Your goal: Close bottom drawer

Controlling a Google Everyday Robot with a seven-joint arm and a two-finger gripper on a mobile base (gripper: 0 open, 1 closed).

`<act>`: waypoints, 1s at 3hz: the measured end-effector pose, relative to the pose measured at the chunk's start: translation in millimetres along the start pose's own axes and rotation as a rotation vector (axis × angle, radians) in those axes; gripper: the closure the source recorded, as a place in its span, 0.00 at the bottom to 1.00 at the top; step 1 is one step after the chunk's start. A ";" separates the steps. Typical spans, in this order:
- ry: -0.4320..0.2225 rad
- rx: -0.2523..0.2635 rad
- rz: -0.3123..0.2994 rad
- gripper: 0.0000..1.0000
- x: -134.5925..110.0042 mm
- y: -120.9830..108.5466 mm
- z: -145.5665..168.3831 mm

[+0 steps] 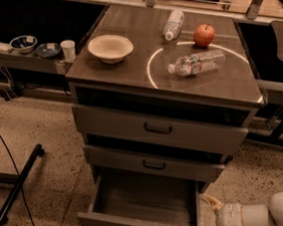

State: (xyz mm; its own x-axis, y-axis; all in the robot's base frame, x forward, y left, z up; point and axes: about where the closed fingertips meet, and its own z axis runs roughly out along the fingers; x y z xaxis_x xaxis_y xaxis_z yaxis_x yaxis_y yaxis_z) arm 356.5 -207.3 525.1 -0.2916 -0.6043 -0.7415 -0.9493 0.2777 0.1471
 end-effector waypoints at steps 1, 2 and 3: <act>-0.037 -0.050 0.039 0.00 18.2 9.5 27.9; -0.196 0.028 -0.049 0.00 -5.6 -37.6 60.9; -0.304 0.112 -0.161 0.00 -5.8 -83.6 114.3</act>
Offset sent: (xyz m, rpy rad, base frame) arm 0.0837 0.0539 -0.0551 0.3004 -0.2349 -0.0380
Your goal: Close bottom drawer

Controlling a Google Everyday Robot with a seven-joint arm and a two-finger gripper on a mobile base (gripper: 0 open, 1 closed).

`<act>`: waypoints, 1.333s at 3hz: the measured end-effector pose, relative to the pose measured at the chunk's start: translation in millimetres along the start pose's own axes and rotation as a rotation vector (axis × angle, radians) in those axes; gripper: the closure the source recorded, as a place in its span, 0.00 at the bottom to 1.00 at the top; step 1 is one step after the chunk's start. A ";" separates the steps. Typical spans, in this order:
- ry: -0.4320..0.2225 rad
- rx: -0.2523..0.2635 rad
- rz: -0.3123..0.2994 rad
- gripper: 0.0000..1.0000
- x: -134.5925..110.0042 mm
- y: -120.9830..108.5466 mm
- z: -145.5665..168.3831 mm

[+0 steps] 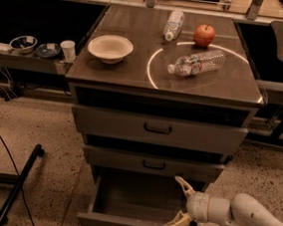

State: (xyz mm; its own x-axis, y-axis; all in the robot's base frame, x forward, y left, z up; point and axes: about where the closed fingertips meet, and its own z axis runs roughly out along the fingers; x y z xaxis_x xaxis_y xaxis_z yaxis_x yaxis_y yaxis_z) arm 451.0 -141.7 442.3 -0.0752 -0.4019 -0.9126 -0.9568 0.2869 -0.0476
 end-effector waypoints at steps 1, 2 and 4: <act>-0.062 -0.022 -0.036 0.00 48.4 0.6 54.2; -0.095 -0.036 0.019 0.00 70.5 20.4 76.3; -0.065 0.031 -0.037 0.27 141.1 18.7 67.4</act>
Offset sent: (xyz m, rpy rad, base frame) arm 0.0111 0.0240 -0.0572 0.0416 -0.0402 0.0343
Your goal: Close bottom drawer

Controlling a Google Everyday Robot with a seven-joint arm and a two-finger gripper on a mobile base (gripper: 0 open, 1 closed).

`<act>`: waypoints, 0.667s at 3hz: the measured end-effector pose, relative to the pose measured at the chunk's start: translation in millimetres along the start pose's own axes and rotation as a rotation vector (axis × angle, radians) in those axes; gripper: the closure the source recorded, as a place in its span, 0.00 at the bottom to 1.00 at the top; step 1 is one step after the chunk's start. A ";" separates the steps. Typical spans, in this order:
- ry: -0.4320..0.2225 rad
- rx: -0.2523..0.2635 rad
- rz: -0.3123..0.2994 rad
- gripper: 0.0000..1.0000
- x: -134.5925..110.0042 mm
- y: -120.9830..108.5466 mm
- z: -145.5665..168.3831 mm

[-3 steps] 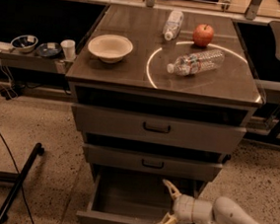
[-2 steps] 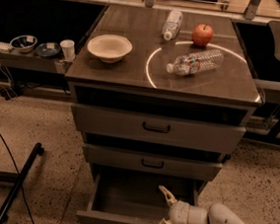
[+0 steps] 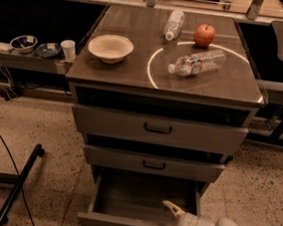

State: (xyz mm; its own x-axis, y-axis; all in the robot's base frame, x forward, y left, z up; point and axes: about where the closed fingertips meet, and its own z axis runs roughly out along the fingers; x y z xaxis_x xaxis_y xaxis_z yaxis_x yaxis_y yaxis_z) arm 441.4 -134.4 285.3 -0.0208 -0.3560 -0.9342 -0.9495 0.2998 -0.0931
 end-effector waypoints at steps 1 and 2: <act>0.030 0.021 -0.075 0.50 41.5 4.0 -9.7; 0.124 0.020 -0.149 0.81 67.8 13.8 -26.4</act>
Offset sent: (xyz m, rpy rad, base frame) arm -0.0296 -0.0623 -0.0639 -0.2488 -0.1525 0.0394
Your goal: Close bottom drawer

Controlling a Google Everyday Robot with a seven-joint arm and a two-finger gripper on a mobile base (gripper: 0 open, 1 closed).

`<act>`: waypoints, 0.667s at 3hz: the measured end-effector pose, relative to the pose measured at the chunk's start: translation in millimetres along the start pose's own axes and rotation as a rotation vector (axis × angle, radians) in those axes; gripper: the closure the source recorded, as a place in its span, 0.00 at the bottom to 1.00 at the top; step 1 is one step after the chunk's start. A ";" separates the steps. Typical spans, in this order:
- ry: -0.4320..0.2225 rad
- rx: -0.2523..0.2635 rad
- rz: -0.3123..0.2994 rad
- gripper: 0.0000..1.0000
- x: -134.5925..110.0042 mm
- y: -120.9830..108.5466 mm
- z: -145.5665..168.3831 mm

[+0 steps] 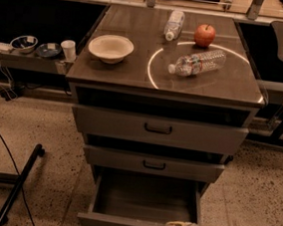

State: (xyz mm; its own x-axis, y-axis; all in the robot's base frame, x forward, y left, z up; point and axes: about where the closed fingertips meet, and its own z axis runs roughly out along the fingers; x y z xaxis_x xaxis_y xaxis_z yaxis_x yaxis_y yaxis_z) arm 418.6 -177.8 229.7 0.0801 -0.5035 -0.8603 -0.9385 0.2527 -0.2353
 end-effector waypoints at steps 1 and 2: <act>0.055 -0.006 -0.017 1.00 12.7 10.9 -6.1; 0.081 -0.054 0.013 1.00 29.3 32.2 3.6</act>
Offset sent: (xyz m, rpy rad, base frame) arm -0.0446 -0.0017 -0.0626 -0.1052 0.1248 0.0460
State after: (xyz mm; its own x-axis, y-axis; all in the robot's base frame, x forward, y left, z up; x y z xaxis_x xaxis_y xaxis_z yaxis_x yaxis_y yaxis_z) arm 392.0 -181.4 195.3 0.0429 -0.5662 -0.8231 -0.9562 0.2155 -0.1980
